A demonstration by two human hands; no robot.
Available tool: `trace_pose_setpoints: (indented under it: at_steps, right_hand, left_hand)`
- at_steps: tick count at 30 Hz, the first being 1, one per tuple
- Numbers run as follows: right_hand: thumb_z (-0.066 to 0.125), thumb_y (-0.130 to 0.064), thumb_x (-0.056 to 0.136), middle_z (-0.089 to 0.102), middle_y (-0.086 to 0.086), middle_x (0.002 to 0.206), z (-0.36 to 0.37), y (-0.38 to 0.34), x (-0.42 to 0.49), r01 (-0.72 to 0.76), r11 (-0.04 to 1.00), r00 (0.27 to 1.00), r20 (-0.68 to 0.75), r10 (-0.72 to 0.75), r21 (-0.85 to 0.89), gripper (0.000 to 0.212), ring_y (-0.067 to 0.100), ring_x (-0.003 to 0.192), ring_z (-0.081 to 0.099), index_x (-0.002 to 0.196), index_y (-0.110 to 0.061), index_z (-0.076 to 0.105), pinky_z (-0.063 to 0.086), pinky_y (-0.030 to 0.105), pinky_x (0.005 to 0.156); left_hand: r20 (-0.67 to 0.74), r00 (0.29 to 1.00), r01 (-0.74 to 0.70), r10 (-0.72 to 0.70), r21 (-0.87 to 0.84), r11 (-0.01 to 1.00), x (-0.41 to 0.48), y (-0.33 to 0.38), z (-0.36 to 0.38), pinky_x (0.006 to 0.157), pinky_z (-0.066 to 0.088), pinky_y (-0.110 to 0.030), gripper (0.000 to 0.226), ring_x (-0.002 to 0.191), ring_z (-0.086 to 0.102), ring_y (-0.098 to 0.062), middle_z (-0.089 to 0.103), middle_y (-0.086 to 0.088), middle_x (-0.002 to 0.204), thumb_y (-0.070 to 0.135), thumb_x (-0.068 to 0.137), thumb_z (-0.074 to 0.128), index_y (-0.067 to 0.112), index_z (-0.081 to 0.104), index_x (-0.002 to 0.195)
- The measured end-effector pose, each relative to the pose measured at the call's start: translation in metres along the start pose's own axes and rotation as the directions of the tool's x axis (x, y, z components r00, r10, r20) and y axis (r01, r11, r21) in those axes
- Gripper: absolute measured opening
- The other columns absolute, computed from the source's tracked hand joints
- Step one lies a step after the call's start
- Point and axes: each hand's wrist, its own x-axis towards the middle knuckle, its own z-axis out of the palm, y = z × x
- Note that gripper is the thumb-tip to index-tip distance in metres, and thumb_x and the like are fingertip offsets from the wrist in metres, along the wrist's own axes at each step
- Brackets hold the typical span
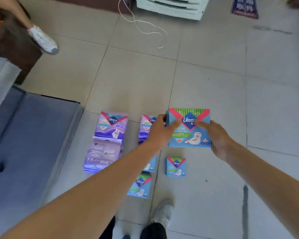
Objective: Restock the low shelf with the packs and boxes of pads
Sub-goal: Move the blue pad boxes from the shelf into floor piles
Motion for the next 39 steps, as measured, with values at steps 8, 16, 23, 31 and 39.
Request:
trace_pose_setpoints:
  at_steps: [8, 16, 23, 31, 39]
  right_hand:
    - [0.063, -0.027, 0.09, 0.07, 0.008, 0.094, -0.077, 0.1, 0.029, -0.1, 0.995, 0.994, -0.035, 0.1, -0.005, 0.019, 0.019, 0.071, 0.064, 0.099, -0.011, 0.061, 0.048, 0.027, 0.062]
    - [0.063, -0.009, 0.089, 0.068, 0.011, 0.1, -0.079, 0.222, 0.086, -0.224, 0.974, 0.974, -0.026, 0.224, 0.023, 0.017, 0.016, 0.072, 0.065, 0.106, -0.008, 0.062, 0.049, 0.022, 0.058]
    - [0.063, -0.008, 0.089, 0.069, 0.011, 0.106, -0.066, 0.316, 0.146, -0.304, 0.952, 0.953, 0.028, 0.303, 0.033, 0.028, 0.022, 0.082, 0.067, 0.117, -0.008, 0.059, 0.053, 0.032, 0.067]
    - [0.071, -0.002, 0.08, 0.069, 0.014, 0.113, -0.061, 0.362, 0.194, -0.256, 0.966, 0.967, 0.0, 0.257, -0.011, 0.041, 0.034, 0.101, 0.067, 0.118, -0.007, 0.058, 0.053, 0.048, 0.09]
    - [0.072, 0.002, 0.078, 0.067, 0.016, 0.114, -0.05, 0.364, 0.213, -0.228, 0.972, 0.973, 0.023, 0.229, -0.065, 0.043, 0.035, 0.103, 0.065, 0.117, -0.009, 0.057, 0.053, 0.047, 0.09]
  left_hand:
    - [0.036, 0.999, 0.034, -0.039, 0.127, 0.991, 0.005, -0.094, 0.087, 0.073, 0.049, -0.022, 0.042, 0.088, 0.06, -0.012, 0.064, -0.001, 0.105, 0.037, 0.088, 0.064, 0.016, 0.057, 0.123]
    - [-0.04, 0.979, 0.205, -0.201, 0.208, 0.956, 0.026, -0.22, 0.118, 0.085, 0.05, -0.034, 0.043, 0.096, 0.063, -0.022, 0.065, -0.008, 0.11, 0.036, 0.088, 0.064, 0.013, 0.052, 0.121]
    - [-0.067, 0.957, 0.289, -0.281, 0.202, 0.936, 0.061, -0.316, 0.13, 0.082, 0.052, -0.031, 0.047, 0.107, 0.062, -0.024, 0.061, -0.009, 0.12, 0.025, 0.091, 0.061, 0.012, 0.046, 0.134]
    - [-0.107, 0.962, 0.272, -0.252, 0.271, 0.923, 0.096, -0.361, 0.145, 0.079, 0.045, -0.024, 0.051, 0.109, 0.058, -0.026, 0.056, -0.014, 0.122, 0.027, 0.094, 0.056, 0.016, 0.04, 0.141]
    - [-0.139, 0.931, 0.365, -0.338, 0.336, 0.868, 0.111, -0.361, 0.143, 0.101, 0.035, -0.034, 0.058, 0.126, 0.042, -0.032, 0.034, -0.018, 0.137, 0.028, 0.1, 0.042, 0.016, 0.017, 0.151]
